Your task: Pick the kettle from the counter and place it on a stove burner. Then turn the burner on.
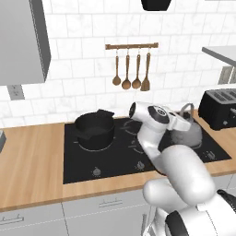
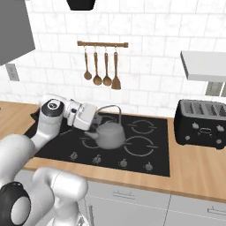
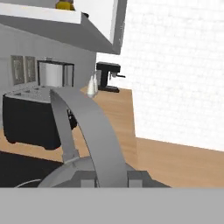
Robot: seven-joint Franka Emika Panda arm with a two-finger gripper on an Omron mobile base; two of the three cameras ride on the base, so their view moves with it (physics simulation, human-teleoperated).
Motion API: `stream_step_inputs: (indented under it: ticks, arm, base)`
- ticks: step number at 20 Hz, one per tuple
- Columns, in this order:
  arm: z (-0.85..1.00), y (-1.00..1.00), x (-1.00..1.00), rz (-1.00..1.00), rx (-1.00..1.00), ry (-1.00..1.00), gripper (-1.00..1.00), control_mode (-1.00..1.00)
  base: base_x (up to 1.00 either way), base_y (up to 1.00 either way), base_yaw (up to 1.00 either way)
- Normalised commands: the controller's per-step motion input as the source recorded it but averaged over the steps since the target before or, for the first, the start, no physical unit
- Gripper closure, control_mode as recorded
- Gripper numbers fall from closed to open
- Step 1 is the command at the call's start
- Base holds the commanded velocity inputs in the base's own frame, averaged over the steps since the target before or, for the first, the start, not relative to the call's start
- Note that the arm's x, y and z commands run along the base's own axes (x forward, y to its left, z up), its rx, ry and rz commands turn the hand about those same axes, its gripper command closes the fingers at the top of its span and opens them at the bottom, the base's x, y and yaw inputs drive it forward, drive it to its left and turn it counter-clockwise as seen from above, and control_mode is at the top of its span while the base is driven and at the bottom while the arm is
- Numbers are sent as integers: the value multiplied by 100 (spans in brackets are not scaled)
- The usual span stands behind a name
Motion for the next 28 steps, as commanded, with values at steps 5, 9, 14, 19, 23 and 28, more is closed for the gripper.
stream_step_inputs:
  ticks: [5, 9, 14, 19, 23, 28]
  arm:
    - [0, -50, 1, -11, 4, 0, 100, -100]
    - [0, -15, 27, 0, 6, 0, 100, -100]
    - [-2, -26, 32, 0, 1, 0, 100, -100]
    - [-13, -31, 28, -3, 0, 0, 100, -100]
    - [-27, -1, 34, -6, 0, 0, 100, -100]
    - [-33, -8, 32, -6, 0, 0, 100, -100]
  base:
    - [0, 0, 0]
    - [0, 0, 0]
    - [0, 0, 0]
    - [0, 0, 0]
    - [0, 0, 0]
    - [0, 0, 0]
